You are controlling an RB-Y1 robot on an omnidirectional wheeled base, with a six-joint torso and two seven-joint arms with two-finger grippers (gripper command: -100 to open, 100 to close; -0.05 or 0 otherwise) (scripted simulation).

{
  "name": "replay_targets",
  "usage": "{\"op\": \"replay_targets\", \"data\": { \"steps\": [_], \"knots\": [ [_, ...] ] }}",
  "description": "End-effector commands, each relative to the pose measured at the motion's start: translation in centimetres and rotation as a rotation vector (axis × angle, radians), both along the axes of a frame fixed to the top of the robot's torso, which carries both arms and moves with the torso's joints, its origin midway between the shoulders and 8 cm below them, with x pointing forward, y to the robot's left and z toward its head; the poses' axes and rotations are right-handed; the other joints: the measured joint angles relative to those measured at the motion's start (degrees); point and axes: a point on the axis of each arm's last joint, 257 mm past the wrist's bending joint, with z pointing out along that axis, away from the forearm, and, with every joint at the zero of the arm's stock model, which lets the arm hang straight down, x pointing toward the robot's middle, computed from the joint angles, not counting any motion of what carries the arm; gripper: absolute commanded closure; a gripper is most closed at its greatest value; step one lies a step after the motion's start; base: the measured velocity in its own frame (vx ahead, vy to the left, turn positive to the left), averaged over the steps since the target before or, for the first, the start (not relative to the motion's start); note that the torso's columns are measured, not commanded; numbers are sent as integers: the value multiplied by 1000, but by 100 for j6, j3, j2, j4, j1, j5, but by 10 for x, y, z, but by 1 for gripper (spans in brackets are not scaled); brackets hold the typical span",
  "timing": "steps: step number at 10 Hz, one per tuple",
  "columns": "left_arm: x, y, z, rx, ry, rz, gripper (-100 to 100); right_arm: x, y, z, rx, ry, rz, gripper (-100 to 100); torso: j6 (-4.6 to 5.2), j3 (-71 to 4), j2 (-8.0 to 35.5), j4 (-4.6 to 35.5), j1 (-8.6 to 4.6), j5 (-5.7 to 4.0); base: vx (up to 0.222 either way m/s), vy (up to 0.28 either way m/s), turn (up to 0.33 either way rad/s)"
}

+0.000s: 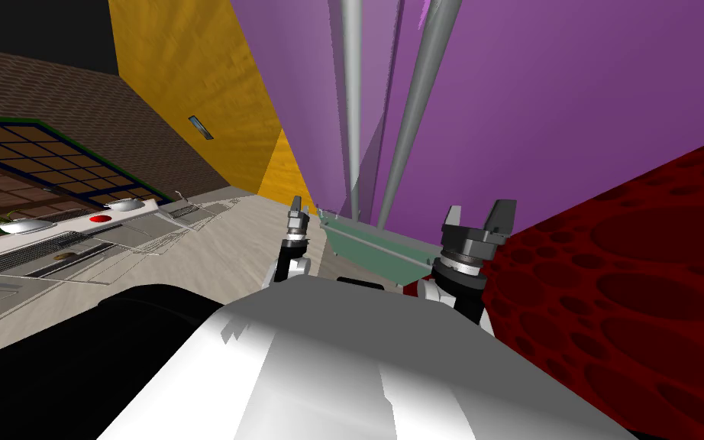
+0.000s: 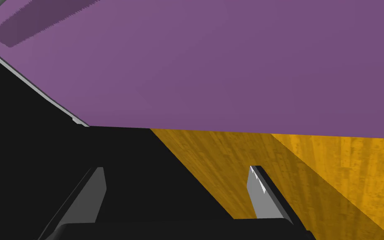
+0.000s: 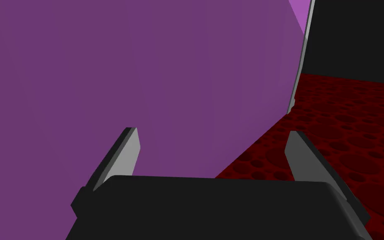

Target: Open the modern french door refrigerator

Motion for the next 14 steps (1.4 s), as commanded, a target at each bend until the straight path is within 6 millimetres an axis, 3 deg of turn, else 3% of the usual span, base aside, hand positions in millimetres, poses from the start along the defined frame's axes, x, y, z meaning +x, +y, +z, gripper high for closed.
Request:
{"op": "replay_targets", "data": {
  "steps": [1, 9, 10, 11, 14],
  "knots": [
    [0, 0, 0, 0, 0, 0, 0, 0, 0, 0, 0, 0, 0, 0, 0, -467, 232, 235, 0, 0, 0, 0, 0],
    [0, 0, 0, 0, 0, 0, 0, 0, 0, 0, 0, 0, 0, 0, 0, -7073, 3539, 3537, 0, 0, 0, 0, 0],
    [0, 0, 0, 0, 0, 0, 0, 1, 3, -4, -50, 18, 5, -100, 0, -7919, 3962, 3960, 0, 0, 9, 16, 29],
    [0, 0, 0, 0, 0, 0, 0, 1, 4, -7, -85, 33, 3, -100, 0, -8314, 4154, 4149, 4, 1, 11, 42, 45],
    [0, 0, 0, 0, 0, 0, 0, 2, 0, -21, -203, 90, -34, -100, 0, -8459, 4222, 4225, 10, 3, 22, 69, 64]
  ]
}}
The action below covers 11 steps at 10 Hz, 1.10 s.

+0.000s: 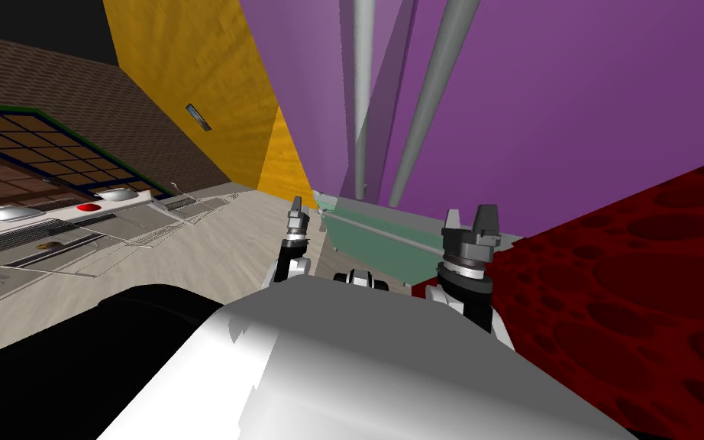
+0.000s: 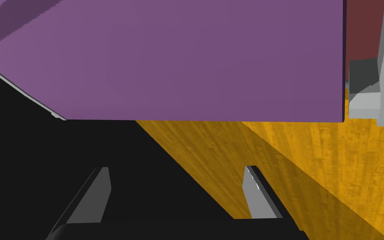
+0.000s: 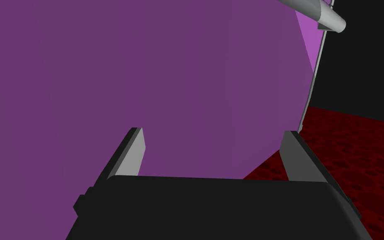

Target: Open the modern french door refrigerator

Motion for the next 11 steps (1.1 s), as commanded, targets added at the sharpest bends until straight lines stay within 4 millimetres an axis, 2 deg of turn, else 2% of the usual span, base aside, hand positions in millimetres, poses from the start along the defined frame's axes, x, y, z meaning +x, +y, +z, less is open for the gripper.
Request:
{"op": "replay_targets", "data": {
  "steps": [1, 6, 11],
  "knots": [
    [0, 0, 0, 0, 0, 0, 0, 1, -8, -13, -105, 51, -48, -100, 0, 0, 3, 2, -3, -1, 24, 96, 81],
    [0, 0, 0, 0, 0, 0, 0, -3, -41, -39, -307, 158, -209, -100, 0, 0, 2, 2, -7, -2, 45, 113, 105],
    [0, 0, 0, 0, 0, 0, 0, -18, -92, -65, -518, 288, -428, -100, 0, 0, 3, 2, -6, -1, 60, 153, 131]
  ]
}}
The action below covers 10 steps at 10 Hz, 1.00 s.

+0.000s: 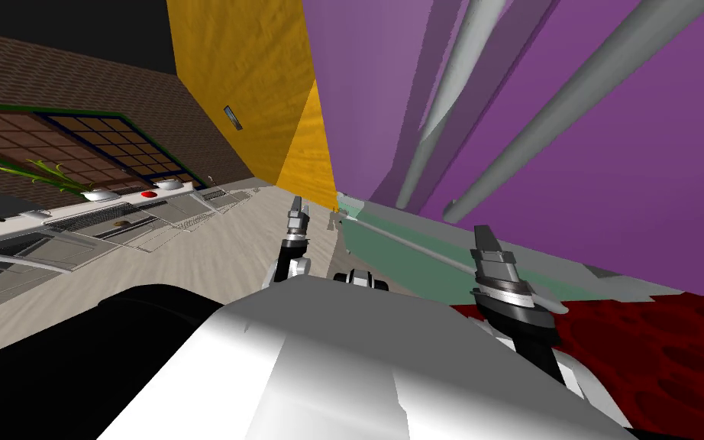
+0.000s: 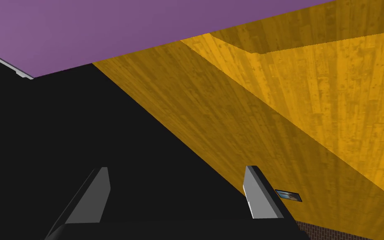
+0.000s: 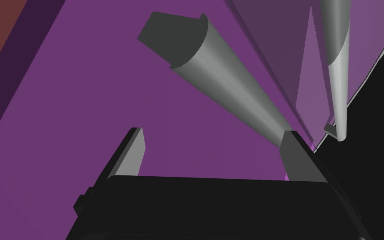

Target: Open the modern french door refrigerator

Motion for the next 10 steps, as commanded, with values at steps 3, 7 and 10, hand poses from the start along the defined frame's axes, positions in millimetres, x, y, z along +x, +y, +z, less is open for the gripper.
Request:
{"op": "replay_targets", "data": {
  "steps": [3, 7, 10],
  "knots": [
    [0, 0, 0, 0, 0, 0, 0, -22, -52, -24, -223, 129, -222, -100, 1, 1, 3, 1, -1, 0, 78, 168, 157],
    [0, 0, 0, 0, 0, 0, 0, -44, -91, -35, -392, 227, -372, -100, 0, 4, 5, 2, -10, -3, 62, 124, 105],
    [0, 0, 0, 0, 0, 0, 0, -62, -117, -40, -512, 296, -469, -100, -1, 4, 6, 2, -10, -4, 69, 125, 120]
  ]
}}
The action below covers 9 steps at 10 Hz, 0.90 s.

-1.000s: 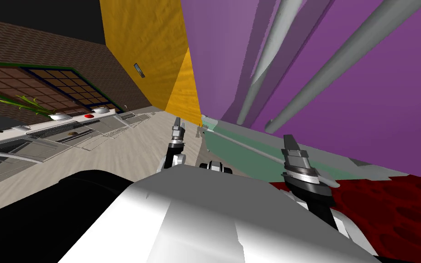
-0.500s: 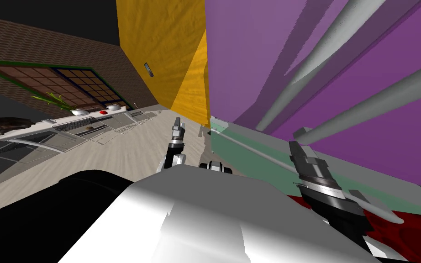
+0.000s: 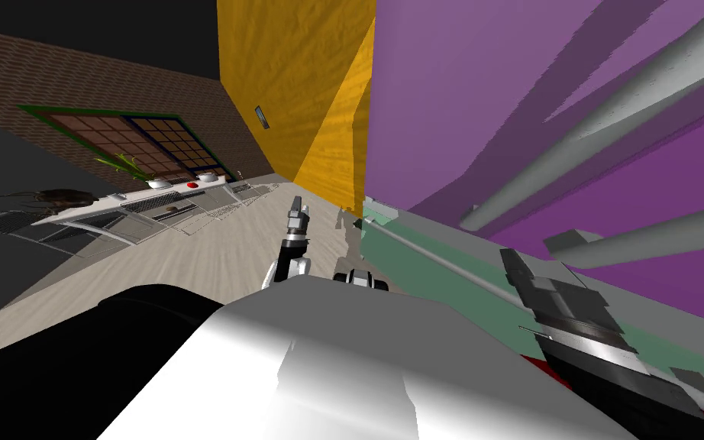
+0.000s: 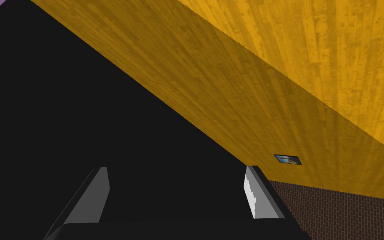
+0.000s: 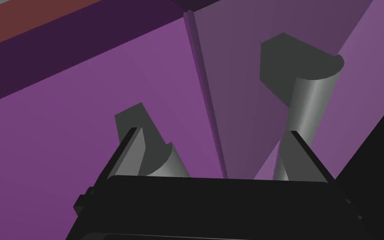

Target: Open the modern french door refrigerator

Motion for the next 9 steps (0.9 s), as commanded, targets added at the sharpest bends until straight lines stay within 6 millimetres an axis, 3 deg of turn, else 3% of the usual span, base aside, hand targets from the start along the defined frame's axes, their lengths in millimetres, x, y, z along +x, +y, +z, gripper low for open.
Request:
{"op": "replay_targets", "data": {
  "steps": [1, 5, 9],
  "knots": [
    [0, 0, 0, 0, 0, 0, 0, -24, -31, -7, -136, 91, -117, -100, 2, -5, -10, -2, 11, 3, 119, 156, 163],
    [0, 0, 0, 0, 0, 0, 0, -45, -55, -8, -253, 165, -206, -100, 1, 2, 2, 1, 3, 0, 69, 96, 95],
    [0, 0, 0, 0, 0, 0, 0, -87, -96, -5, -450, 306, -360, -100, 2, -6, -9, -3, 7, 4, 90, 128, 130]
  ]
}}
